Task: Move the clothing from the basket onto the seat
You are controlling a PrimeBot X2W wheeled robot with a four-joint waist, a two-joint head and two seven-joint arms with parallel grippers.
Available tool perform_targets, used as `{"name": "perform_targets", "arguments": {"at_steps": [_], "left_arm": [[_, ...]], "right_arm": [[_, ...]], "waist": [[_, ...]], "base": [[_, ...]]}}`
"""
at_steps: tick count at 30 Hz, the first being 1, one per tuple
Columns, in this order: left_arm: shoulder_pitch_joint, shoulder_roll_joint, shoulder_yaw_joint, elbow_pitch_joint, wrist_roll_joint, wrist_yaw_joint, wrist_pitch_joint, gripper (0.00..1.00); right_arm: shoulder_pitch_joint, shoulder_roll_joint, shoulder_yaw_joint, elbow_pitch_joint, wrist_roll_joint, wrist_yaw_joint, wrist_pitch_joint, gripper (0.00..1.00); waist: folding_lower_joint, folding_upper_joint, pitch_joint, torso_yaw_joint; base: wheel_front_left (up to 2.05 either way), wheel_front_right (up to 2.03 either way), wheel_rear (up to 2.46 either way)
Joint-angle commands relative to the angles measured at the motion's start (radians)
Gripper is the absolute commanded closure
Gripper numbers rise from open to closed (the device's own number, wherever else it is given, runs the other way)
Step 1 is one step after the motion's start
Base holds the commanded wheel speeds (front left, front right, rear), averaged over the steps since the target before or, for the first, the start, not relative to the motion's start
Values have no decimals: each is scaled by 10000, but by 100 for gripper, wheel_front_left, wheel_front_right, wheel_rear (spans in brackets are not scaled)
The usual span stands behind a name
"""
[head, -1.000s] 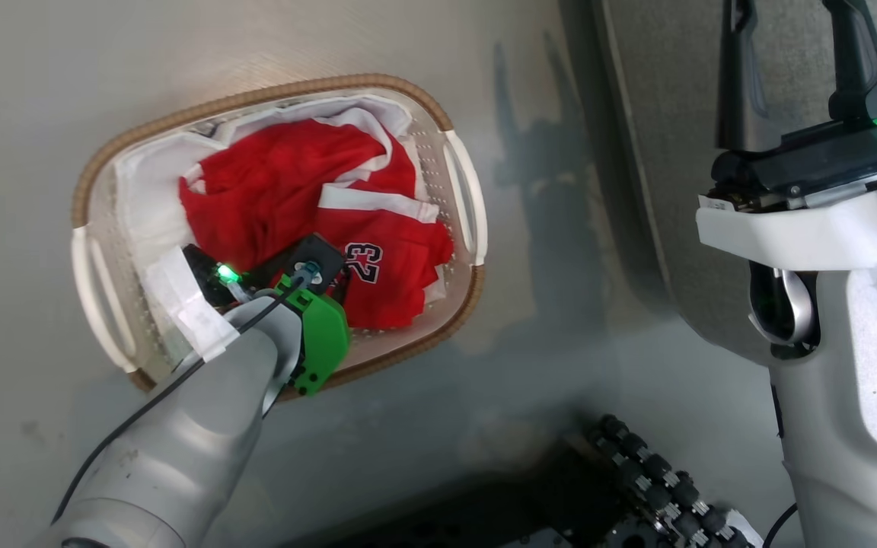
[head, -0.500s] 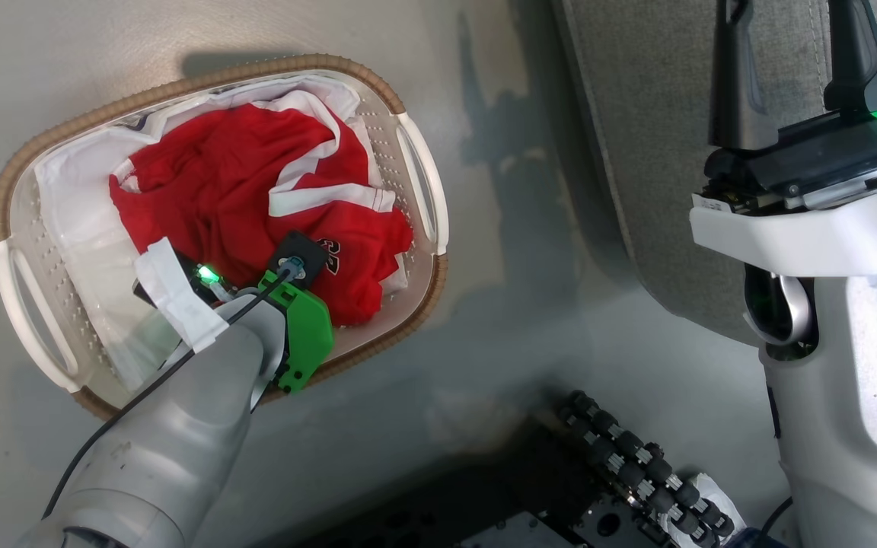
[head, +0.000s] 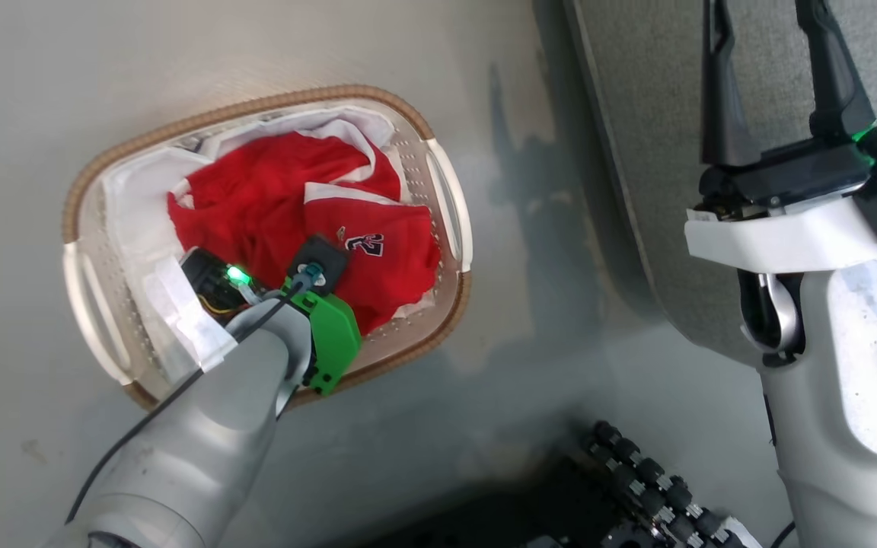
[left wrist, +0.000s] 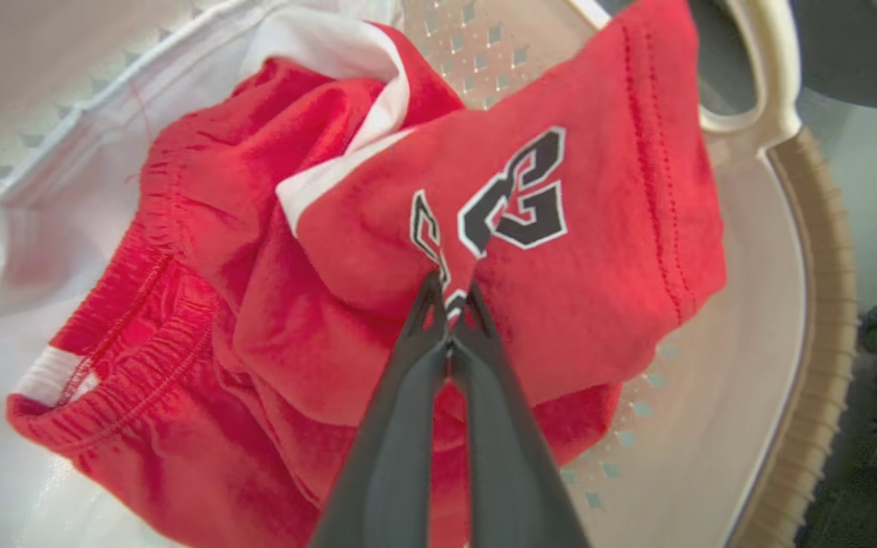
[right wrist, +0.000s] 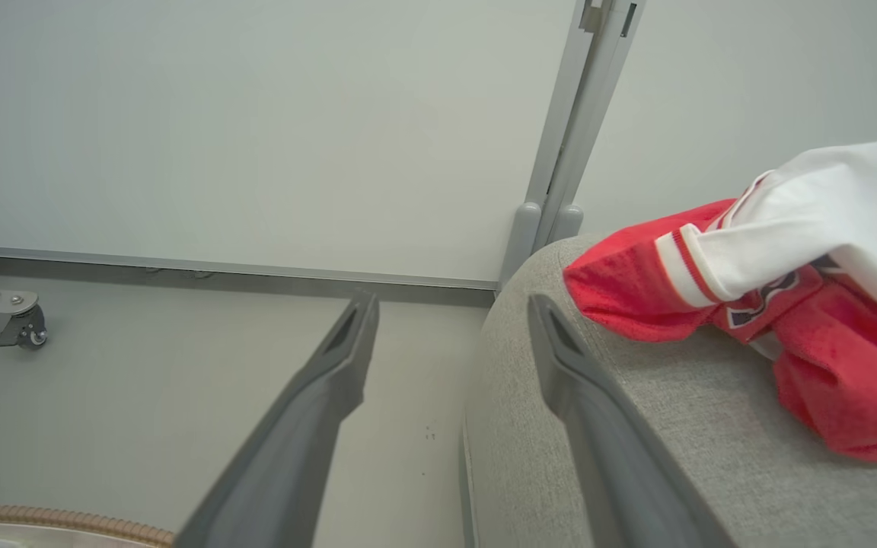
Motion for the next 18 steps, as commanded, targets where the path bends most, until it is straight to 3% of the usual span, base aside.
{"name": "perform_targets", "arguments": {"at_steps": [1, 10, 18], "left_arm": [[218, -63, -74, -154, -169, -35, -135, 100], [818, -188, -818, -1831, -1387, -35, -602, 100], [714, 288, -1810, -3291, -2061, -36, -691, 100]], "right_arm": [[232, -37, -65, 146, -126, -14, -25, 0], [1375, -46, -552, 1049, -743, -14, -25, 0], [2549, -46, -946, 1816, -940, -14, -25, 0]], "waist": [[0, 0, -893, 620], [0, 0, -3315, 1802], [0, 0, -5370, 2482]], "base": [[0, 0, 0], [0, 0, 0], [0, 0, 0]]}}
